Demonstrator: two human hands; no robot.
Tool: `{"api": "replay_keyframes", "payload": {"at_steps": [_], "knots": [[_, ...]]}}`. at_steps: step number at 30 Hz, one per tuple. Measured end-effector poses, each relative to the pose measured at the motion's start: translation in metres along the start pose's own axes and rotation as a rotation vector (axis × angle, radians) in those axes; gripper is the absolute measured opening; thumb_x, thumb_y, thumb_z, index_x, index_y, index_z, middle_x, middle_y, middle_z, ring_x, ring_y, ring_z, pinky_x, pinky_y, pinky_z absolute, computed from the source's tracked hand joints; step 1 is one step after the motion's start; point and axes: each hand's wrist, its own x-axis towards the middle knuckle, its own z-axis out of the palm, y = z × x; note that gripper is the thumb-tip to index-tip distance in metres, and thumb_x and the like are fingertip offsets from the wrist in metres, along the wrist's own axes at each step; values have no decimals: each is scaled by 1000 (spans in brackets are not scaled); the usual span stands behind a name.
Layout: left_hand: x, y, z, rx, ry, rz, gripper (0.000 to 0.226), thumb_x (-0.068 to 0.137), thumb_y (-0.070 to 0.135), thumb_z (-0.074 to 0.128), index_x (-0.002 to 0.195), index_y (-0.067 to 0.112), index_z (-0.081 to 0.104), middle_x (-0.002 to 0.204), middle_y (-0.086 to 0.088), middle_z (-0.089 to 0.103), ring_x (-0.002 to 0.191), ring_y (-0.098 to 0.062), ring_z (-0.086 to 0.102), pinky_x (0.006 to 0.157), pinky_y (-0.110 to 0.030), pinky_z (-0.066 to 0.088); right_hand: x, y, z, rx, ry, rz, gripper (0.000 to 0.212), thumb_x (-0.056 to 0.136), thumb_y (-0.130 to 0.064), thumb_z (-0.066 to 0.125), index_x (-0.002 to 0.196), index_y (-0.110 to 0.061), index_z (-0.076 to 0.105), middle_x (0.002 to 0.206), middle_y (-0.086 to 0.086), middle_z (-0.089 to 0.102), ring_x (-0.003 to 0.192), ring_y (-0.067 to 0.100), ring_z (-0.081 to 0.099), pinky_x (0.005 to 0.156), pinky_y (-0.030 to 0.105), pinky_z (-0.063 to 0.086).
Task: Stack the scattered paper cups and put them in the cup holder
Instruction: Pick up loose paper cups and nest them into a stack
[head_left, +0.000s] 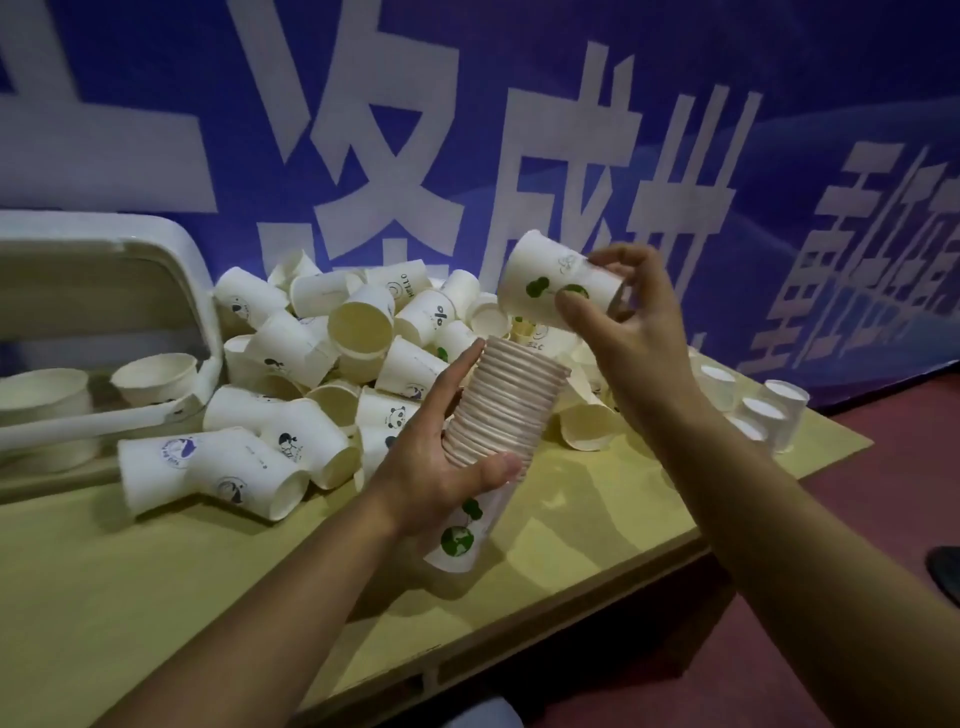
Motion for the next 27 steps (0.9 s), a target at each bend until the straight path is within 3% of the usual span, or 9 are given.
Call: {"api": "replay_keyframes", "payload": {"at_steps": [3,6,10,14,16,19,21,25,27], "knots": [[-14,9,-35,53,60,-7,105,70,46,77,157,42,18,135,8,57,114,-13,66,86,-31,59,-6,-5,41,111,-55,46,12,95,-19,64,103,-21,56,115,0,56,99,20,65,70,22,56],[-35,19,-67,125,108,-32,103,68,50,77,154,51,19,136,16,55,117,-9,63,90,-32,58,-4,-12,79,219,-89,128,7,96,-23,63,99,-19,57,113,6,58,98,23,66,70,25,57],[-70,32,-110,203,198,-62,103,64,52,78,150,56,20,133,28,55,119,-3,60,89,-23,55,-6,-28,129,367,-217,185,25,93,-20,66,113,-29,55,120,11,56,101,28,67,80,41,62],[-104,42,-148,263,270,-109,107,64,52,79,153,53,19,141,13,52,118,-9,62,92,-37,58,-17,-45,192,353,-351,132,35,93,-25,68,122,-39,53,118,5,55,102,23,66,79,39,63],[-121,47,-167,271,338,-103,106,66,48,79,154,47,20,139,14,54,121,-12,61,95,-38,57,-20,-51,220,321,-429,97,44,92,-27,69,129,-41,50,114,5,56,101,22,66,79,35,62],[-148,54,-193,324,393,-129,103,67,47,79,152,53,21,144,16,50,126,-11,58,99,-37,55,-19,-56,252,331,-611,97,55,93,-22,68,137,-44,45,113,14,57,101,24,67,79,29,60],[-167,56,-209,357,407,-171,104,67,47,79,151,56,20,147,16,47,127,-8,56,101,-40,54,-20,-59,271,320,-747,91,55,93,-20,68,138,-44,47,120,21,55,107,30,65,87,33,60],[-198,58,-237,424,449,-251,104,66,48,81,149,61,19,149,16,44,126,-7,56,102,-44,53,-28,-59,305,325,-911,79,53,94,-22,67,138,-45,49,126,18,53,111,31,62,94,36,58],[-209,59,-247,451,477,-270,103,66,47,81,149,61,20,146,16,47,124,-7,57,101,-45,54,-33,-58,322,384,-944,121,51,92,-20,68,132,-47,51,126,23,52,112,37,62,98,48,55]]}}
